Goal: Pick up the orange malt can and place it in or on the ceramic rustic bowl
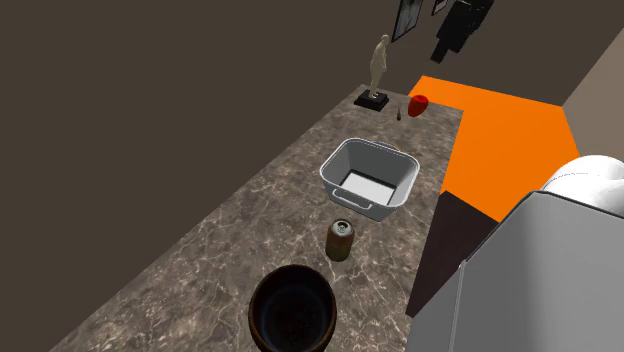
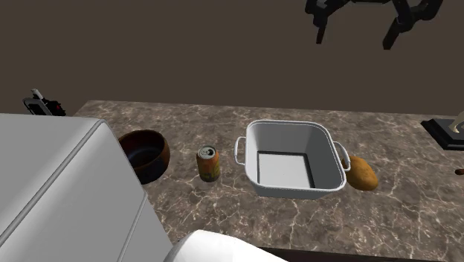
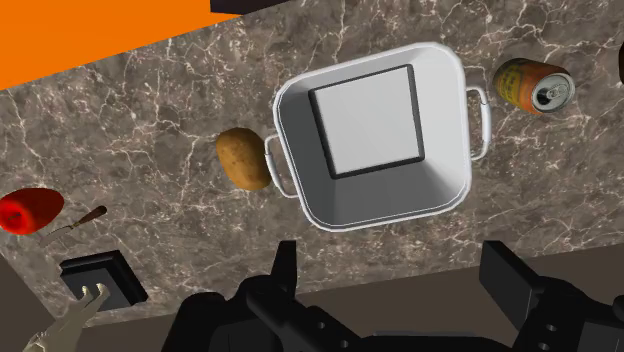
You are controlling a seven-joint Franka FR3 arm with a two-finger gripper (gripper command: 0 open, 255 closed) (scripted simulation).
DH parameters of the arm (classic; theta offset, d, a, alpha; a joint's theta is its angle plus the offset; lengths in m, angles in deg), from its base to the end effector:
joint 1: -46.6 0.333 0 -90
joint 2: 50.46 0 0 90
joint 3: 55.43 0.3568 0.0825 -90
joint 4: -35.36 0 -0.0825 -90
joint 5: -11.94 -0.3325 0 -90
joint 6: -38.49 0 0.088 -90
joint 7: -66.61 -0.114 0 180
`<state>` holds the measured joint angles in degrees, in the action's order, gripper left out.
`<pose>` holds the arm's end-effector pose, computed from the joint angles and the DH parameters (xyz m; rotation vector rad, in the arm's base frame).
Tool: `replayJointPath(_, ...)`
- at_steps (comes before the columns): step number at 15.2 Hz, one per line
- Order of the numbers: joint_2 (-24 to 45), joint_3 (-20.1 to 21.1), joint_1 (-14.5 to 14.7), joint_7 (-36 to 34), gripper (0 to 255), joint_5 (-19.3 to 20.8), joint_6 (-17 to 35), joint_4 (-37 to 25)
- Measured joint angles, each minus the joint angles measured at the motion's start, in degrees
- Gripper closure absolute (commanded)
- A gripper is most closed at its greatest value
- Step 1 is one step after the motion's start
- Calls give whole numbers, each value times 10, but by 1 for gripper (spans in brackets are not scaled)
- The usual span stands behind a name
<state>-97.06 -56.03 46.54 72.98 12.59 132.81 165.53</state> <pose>0.2263 -0.0056 0.6617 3.1089 0.1587 0.2920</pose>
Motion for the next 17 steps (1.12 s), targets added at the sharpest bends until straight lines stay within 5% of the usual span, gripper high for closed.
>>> replayJointPath(7,-28,47,9,-53,0,-21,43,84)
replayJointPath(17,-8,167,44,-177,0,-86,156,200)
